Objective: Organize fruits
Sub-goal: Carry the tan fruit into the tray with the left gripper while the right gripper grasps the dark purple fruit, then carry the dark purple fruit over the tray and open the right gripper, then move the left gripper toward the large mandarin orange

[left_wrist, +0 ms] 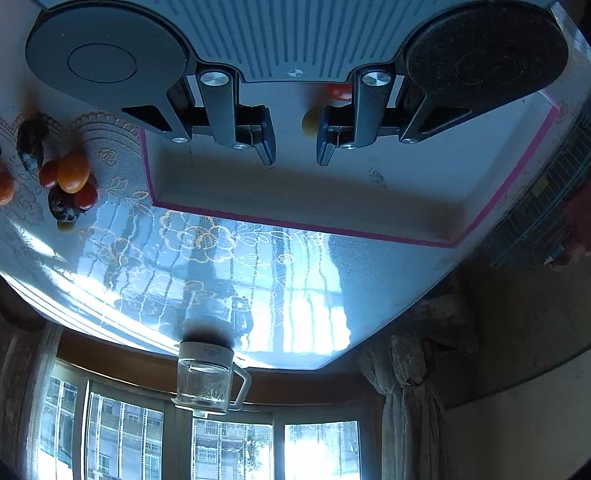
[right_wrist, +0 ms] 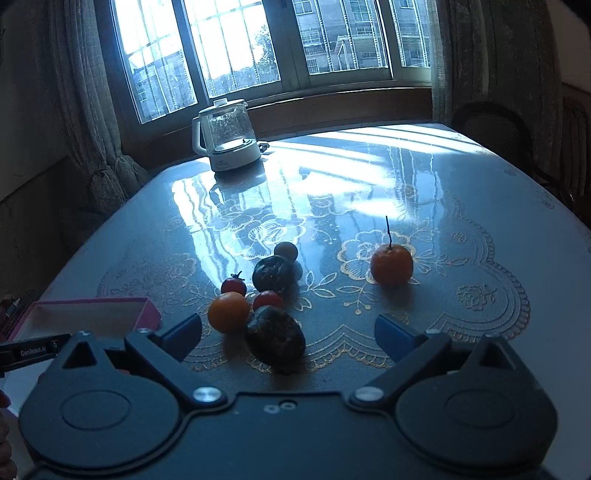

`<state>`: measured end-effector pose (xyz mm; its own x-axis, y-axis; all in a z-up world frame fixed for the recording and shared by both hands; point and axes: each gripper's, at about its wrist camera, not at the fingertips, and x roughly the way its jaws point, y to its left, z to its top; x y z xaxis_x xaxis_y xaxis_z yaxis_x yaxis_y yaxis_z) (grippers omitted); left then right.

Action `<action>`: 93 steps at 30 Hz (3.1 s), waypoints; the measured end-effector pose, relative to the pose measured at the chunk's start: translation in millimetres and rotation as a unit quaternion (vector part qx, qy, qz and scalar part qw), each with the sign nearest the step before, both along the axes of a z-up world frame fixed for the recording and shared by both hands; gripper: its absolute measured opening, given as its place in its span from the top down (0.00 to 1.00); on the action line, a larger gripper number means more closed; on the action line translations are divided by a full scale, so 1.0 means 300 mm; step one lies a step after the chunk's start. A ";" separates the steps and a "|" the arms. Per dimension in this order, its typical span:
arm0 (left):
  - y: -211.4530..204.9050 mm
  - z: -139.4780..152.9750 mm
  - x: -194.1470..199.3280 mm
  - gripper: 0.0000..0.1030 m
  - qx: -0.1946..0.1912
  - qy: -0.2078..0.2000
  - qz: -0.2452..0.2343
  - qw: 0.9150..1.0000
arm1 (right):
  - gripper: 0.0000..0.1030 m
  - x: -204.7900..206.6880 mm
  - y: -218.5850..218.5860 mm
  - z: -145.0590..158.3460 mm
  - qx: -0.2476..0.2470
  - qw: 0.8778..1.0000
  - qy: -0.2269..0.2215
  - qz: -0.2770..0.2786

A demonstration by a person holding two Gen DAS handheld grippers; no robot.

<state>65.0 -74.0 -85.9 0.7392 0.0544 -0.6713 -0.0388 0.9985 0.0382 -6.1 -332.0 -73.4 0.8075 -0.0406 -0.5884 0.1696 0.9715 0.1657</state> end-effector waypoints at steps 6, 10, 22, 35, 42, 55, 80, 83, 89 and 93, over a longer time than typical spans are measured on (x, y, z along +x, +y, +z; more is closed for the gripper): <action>0.040 0.061 -0.067 0.03 0.021 -0.058 0.020 0.998 | 0.01 0.069 0.091 -0.020 -0.103 0.995 0.014 0.008; 0.061 0.098 -0.083 0.02 0.033 -0.076 0.005 0.997 | 0.20 0.118 0.142 -0.054 -0.140 0.989 0.032 0.032; 0.154 0.110 -0.072 0.02 0.014 -0.057 0.029 0.998 | 0.55 0.177 0.158 -0.130 -0.133 0.988 0.075 0.023; 0.212 0.106 -0.062 0.02 0.003 -0.051 0.048 0.998 | 0.63 0.138 0.048 -0.113 -0.015 0.999 0.036 -0.023; 0.264 0.113 -0.064 0.02 -0.009 -0.052 0.065 0.997 | 0.63 0.109 0.046 -0.053 0.047 0.999 0.009 -0.023; 0.462 0.108 -0.079 0.02 -0.016 -0.043 0.110 0.993 | 0.63 0.272 0.484 -0.012 0.062 0.986 0.018 0.155; 0.265 0.163 -0.064 0.02 -0.046 -0.051 0.017 0.997 | 0.16 0.089 0.328 0.086 0.053 0.995 -0.038 0.081; 0.143 0.173 -0.065 0.02 -0.048 -0.052 -0.026 0.997 | 0.08 0.015 0.215 0.096 0.061 0.996 -0.045 0.043; -0.147 0.175 -0.088 0.02 -0.046 -0.058 -0.120 0.990 | 0.00 -0.140 0.018 0.105 0.066 0.995 -0.052 -0.049; -0.335 0.150 -0.094 0.02 -0.030 -0.062 -0.164 0.984 | 0.00 -0.232 -0.105 0.095 0.065 0.991 -0.046 -0.104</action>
<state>36.8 -174.4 -40.9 0.7864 -0.2381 -0.5701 0.2860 0.9582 -0.0057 -75.8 -363.5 -44.8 0.8400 -0.1411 -0.5240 0.3427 0.8866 0.3107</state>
